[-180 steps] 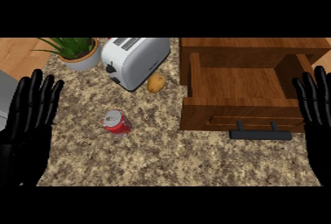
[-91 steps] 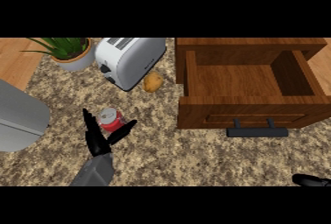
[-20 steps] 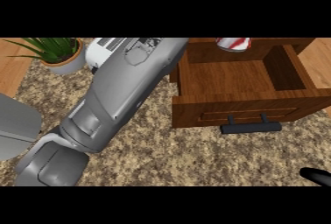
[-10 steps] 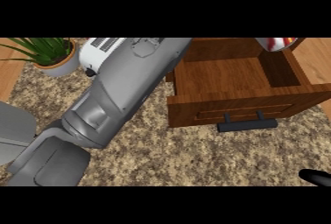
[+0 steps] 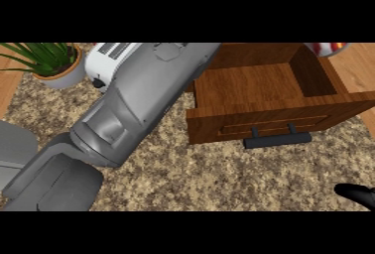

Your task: Pick up the can, place it into the drawer and close the drawer

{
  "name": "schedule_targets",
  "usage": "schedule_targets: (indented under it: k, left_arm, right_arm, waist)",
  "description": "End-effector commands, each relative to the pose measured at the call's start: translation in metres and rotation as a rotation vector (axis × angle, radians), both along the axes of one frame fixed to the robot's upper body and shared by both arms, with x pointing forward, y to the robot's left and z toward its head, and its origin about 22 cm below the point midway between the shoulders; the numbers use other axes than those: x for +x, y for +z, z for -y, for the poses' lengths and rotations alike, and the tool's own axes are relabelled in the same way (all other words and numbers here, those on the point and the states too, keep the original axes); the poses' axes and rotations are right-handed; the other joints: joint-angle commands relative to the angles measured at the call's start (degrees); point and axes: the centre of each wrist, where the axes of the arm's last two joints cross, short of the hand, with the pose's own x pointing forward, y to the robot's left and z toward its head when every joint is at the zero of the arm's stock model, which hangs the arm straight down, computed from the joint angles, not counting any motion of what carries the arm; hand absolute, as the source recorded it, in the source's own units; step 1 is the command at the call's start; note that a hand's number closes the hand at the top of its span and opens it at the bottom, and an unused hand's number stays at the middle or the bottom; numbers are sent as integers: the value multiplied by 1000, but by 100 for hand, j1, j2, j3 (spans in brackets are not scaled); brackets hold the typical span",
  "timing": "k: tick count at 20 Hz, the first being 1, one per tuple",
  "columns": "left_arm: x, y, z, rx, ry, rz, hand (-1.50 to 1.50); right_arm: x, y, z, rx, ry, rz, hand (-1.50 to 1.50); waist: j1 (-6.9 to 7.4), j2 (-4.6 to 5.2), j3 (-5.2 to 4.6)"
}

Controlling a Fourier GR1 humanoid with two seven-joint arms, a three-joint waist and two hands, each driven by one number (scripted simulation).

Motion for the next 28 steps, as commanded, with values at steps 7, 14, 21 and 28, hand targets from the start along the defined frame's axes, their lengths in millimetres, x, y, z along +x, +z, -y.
schedule_targets:
  k: [7, 14, 21, 28]
  left_arm:
    - [3, -2, -3, -76, 18, -12, -150]
    - [-1, 11, 3, -136, 4, 2, -150]
    - [-3, 13, 6, -110, 5, 27, -150]
    - [6, 8, -7, -87, -3, 28, -150]
  right_arm:
    - [11, 15, -4, -273, 25, 78, -150]
    - [46, 1, -20, -548, 8, 77, -150]
    - [87, -32, -60, -720, -20, 60, -150]
    - [125, -79, -58, -899, -54, 10, -150]
  waist:
    - [-2, 40, -2]
    - [147, 53, 0]
    - [423, -36, -8]
    - [580, -49, -9]
